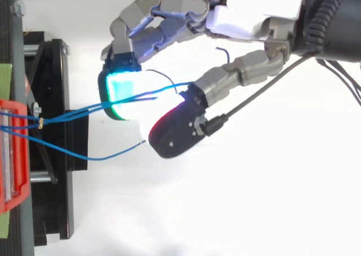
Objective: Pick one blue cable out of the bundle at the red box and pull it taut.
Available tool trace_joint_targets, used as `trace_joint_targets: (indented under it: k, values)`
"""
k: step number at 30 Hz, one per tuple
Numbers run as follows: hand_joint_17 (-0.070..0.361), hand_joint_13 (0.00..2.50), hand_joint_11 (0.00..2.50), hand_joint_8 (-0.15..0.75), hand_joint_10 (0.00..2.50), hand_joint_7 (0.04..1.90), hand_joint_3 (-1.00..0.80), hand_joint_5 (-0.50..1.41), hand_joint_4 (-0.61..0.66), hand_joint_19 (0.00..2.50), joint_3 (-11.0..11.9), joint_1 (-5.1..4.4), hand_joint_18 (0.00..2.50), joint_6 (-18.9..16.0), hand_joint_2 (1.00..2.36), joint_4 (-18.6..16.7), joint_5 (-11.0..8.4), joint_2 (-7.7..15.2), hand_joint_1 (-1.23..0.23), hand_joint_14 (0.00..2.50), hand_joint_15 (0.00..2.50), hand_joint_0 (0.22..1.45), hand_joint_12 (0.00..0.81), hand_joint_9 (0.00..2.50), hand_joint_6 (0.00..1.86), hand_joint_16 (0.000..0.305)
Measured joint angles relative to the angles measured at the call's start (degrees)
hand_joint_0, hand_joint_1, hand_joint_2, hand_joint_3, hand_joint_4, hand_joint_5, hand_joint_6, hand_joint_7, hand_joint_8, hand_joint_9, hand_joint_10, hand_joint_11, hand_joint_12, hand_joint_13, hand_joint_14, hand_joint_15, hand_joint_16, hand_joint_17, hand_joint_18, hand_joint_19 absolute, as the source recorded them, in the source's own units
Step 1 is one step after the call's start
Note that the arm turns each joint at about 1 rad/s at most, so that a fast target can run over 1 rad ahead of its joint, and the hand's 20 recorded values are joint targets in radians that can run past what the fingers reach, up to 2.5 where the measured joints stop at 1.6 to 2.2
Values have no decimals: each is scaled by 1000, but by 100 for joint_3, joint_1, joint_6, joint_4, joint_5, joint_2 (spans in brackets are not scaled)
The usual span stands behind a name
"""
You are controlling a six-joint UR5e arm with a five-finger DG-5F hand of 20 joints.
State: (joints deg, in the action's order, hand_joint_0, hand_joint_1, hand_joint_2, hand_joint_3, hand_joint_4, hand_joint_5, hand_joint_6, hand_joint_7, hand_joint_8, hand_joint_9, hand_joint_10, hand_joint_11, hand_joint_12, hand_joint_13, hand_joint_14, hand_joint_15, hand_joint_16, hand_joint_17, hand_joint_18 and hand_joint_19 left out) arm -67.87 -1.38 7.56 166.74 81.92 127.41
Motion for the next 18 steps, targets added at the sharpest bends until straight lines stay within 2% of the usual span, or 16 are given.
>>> trace_joint_targets:
  k: [5, 12, 18]
  values:
    - [126, 382, 310, 238, 7, 1120, -500, -150, 31, 256, 0, 2, 328, 0, 1000, 6, 0, -3, -639, 8, 177, 513, 371, 775, 846, 56]
    - [120, 399, 329, 239, 8, 1183, -374, -152, 40, 254, 1, 4, 323, -2, 1010, 8, 0, -3, -741, 7, 187, 586, 362, 769, 851, 53]
    - [121, 399, 337, 246, 8, 1133, -400, -164, 46, 252, 0, 2, 339, -2, 1008, 12, 0, -3, -783, 8, 185, 599, 361, 748, 864, 54]
